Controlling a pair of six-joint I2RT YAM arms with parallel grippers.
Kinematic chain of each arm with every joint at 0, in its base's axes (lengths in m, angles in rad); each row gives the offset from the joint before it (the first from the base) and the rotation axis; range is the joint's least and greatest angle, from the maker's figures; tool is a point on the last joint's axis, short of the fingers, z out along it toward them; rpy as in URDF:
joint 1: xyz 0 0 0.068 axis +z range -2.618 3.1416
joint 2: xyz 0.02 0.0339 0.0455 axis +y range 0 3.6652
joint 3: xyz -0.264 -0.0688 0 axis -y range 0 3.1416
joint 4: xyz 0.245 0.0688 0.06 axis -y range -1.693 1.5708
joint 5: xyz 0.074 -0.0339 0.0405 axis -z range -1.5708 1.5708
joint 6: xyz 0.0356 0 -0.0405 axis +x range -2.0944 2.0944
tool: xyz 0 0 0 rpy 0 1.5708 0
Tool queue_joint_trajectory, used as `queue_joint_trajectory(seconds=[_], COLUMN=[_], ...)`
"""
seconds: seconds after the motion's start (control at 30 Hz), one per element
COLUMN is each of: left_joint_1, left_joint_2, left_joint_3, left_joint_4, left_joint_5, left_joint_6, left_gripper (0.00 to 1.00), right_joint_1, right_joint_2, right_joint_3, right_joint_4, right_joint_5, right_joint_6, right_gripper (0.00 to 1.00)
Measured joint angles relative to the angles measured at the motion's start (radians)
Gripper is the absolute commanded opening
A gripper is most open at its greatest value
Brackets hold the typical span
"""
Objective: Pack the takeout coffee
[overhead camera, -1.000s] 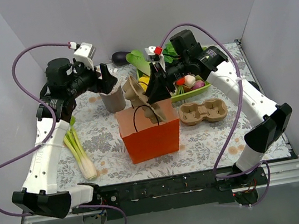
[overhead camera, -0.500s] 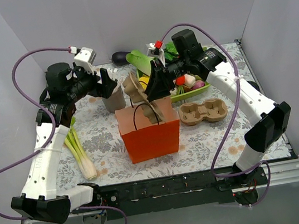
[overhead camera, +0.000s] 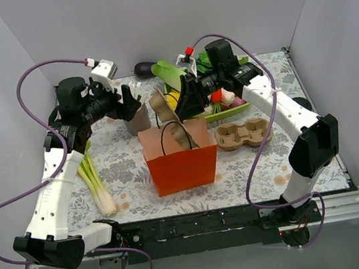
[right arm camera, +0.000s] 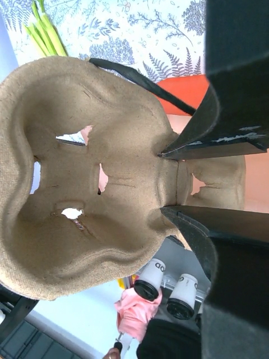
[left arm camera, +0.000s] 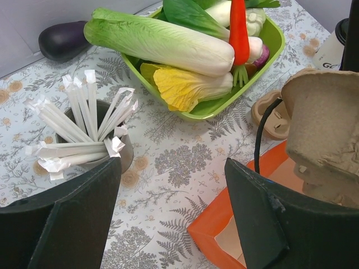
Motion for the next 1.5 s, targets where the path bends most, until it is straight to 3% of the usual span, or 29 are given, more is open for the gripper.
queue_joint_trajectory(seconds=[0.4, 0.8, 1.23, 1.5], left_joint_1=[0.000, 0.000, 0.006, 0.006], left_joint_2=[0.001, 0.013, 0.007, -0.015], left_joint_3=[-0.003, -0.011, -0.106, -0.167], left_joint_4=[-0.045, -0.036, 0.058, 0.092], left_joint_5=[-0.003, -0.053, -0.105, -0.089], left_joint_6=[0.040, 0.050, 0.027, 0.023], left_gripper=[0.75, 0.75, 0.74, 0.75], right_joint_1=[-0.020, 0.039, 0.132, 0.254], right_joint_2=[0.021, 0.004, -0.067, -0.081], right_joint_3=[-0.137, 0.023, 0.018, 0.069], right_joint_4=[0.386, -0.062, -0.315, -0.495], right_joint_5=[-0.136, 0.216, 0.501, 0.718], right_joint_6=[0.336, -0.138, -0.410, -0.576], right_gripper=[0.01, 0.01, 0.01, 0.01])
